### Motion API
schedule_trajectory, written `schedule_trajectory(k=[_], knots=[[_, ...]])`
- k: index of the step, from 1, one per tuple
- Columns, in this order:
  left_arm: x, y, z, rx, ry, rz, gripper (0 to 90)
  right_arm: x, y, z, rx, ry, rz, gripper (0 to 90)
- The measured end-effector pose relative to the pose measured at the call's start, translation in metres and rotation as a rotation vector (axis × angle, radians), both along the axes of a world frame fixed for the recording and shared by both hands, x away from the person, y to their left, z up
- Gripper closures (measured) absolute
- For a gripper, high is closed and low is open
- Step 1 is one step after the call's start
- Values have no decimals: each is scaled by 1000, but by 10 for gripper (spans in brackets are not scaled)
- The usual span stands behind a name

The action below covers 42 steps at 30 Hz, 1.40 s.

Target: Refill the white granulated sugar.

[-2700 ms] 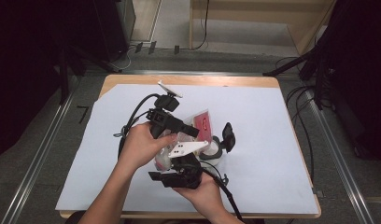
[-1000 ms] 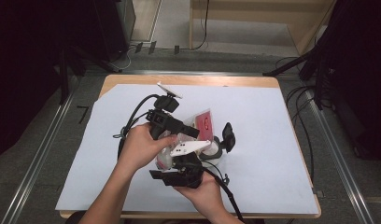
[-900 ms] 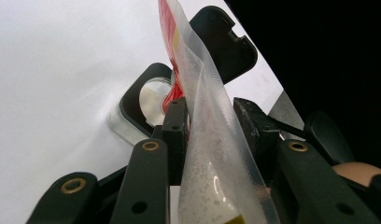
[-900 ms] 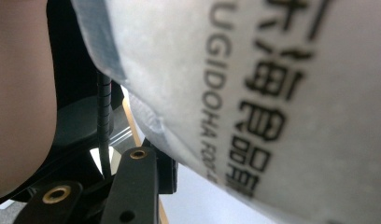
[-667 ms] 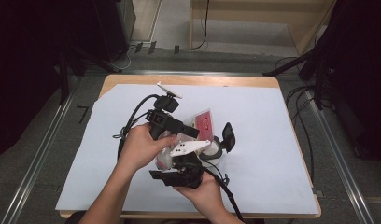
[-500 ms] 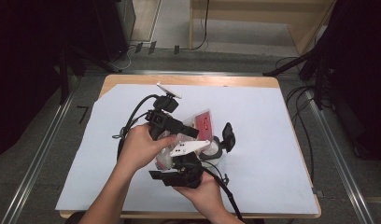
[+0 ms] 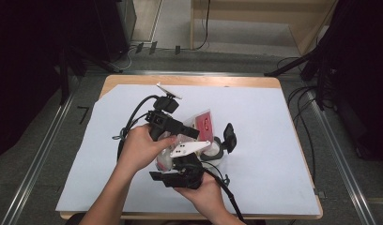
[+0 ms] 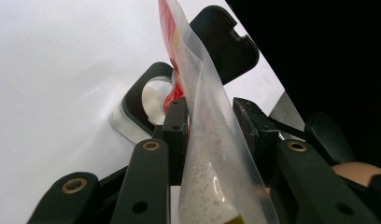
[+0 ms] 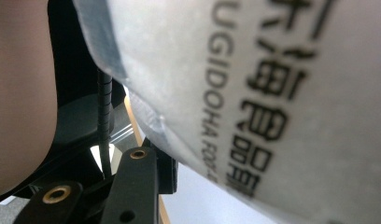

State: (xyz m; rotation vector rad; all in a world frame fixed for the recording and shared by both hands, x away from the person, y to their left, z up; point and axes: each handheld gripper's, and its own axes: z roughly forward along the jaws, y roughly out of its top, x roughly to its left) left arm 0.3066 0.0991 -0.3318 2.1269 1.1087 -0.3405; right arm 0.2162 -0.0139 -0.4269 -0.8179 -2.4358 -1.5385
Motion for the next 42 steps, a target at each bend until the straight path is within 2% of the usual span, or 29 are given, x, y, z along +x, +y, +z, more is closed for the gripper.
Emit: schedule_trajectory(k=[9, 29, 42], knots=[[-1, 1, 1, 3, -18, -9, 686, 0, 0, 0, -5, -12, 0, 633], [-3, 2, 0, 3, -15, 15, 689, 0, 2, 0, -11, -9, 11, 633], [-6, 4, 5, 18, -26, 21, 685, -1, 5, 1, 12, -2, 26, 633]])
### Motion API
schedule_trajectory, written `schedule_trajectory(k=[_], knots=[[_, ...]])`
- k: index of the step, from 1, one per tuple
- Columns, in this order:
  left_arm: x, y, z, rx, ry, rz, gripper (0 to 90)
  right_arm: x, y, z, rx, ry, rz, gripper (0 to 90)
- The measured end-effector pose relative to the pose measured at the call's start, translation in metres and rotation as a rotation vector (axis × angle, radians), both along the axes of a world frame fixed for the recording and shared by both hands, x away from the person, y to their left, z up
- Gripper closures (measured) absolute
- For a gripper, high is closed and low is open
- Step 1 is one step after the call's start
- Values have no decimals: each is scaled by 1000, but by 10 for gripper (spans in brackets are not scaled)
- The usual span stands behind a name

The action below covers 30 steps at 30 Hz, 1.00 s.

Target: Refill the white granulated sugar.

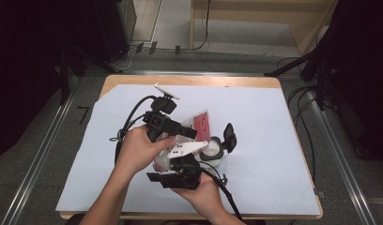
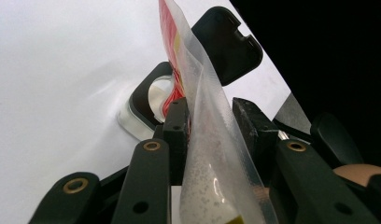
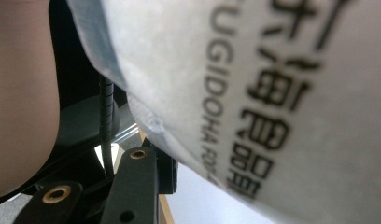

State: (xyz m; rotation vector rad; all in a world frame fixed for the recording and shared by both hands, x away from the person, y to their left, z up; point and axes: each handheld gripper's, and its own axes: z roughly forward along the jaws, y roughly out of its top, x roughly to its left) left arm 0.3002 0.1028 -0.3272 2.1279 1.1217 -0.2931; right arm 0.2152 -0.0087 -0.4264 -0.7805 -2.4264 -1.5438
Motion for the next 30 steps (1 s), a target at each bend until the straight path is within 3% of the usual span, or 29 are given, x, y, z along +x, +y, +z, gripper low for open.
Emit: schedule_trajectory(k=[5, 10, 30], knots=[[-1, -2, 3, 5, -1, 5, 683, -2, 0, 1, 18, -12, -8, 633], [3, -1, -1, 13, 11, -8, 682, 0, 1, -1, 25, 12, -7, 633], [3, -1, -1, 9, 6, -8, 682, 0, 2, -2, 23, 1, -15, 631]])
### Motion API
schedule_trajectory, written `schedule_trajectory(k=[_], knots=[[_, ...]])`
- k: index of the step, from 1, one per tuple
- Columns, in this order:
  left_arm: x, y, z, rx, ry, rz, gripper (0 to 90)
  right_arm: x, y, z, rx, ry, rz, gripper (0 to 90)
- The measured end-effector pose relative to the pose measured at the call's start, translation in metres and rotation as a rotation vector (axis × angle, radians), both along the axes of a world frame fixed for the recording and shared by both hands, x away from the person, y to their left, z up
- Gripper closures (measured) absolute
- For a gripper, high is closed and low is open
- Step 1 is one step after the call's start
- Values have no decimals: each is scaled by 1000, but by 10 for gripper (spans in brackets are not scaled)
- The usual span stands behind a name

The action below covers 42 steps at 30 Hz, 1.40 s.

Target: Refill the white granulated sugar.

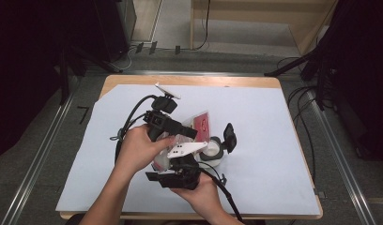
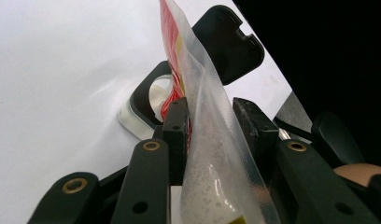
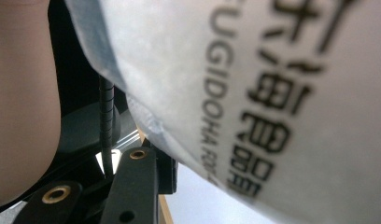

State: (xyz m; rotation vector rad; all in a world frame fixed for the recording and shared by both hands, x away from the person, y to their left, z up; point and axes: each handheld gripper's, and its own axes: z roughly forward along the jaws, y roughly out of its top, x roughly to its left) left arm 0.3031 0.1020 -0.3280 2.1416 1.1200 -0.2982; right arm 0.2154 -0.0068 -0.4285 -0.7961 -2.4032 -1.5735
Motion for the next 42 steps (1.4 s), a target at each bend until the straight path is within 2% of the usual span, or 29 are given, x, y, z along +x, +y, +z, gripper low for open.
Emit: schedule_trajectory(k=[22, 27, 42], knots=[[0, 0, 0, -10, 6, 17, 683, 1, 0, 1, -3, 6, 2, 632], [1, 0, 0, -5, 6, 0, 680, 1, 0, 1, 1, 7, 0, 632], [-1, -2, 1, -2, -3, 1, 679, 0, 0, 0, 6, 1, -4, 630]])
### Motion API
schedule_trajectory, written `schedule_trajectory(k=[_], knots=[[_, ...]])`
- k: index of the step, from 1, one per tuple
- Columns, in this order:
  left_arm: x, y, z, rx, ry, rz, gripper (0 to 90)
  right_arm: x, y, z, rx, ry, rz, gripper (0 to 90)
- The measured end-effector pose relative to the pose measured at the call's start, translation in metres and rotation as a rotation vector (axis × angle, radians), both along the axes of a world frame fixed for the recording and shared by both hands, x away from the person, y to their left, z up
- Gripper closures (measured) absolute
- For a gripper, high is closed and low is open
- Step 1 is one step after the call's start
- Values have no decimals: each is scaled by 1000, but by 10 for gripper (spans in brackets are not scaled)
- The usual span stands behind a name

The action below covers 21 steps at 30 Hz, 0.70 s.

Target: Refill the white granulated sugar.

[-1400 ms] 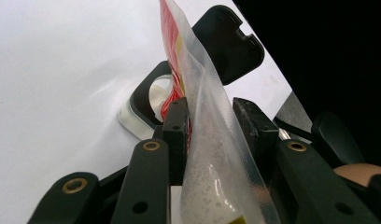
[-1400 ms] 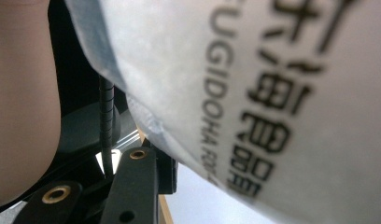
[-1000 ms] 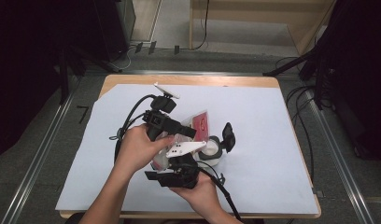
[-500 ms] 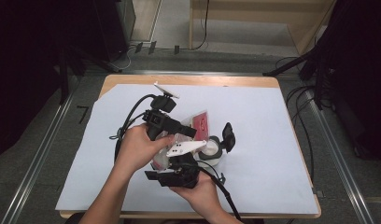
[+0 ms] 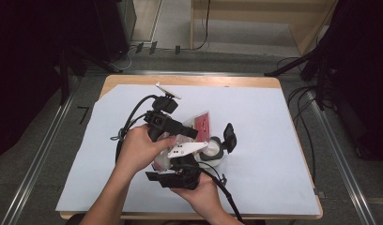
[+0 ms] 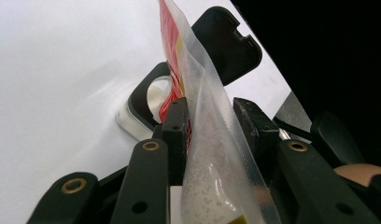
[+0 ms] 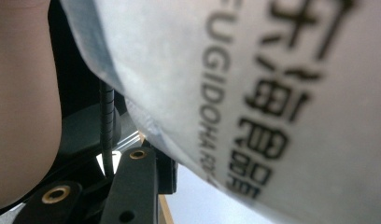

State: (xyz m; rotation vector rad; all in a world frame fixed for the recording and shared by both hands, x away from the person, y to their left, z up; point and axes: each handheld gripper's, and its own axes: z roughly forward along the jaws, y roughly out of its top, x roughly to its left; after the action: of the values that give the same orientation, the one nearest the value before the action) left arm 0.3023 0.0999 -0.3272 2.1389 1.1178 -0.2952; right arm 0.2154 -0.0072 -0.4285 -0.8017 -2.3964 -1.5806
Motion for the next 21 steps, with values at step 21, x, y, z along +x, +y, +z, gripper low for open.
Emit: schedule_trajectory(k=[21], knots=[[-1, -2, 1, 4, 2, -5, 679, -1, 0, 0, 2, -3, 2, 630]])
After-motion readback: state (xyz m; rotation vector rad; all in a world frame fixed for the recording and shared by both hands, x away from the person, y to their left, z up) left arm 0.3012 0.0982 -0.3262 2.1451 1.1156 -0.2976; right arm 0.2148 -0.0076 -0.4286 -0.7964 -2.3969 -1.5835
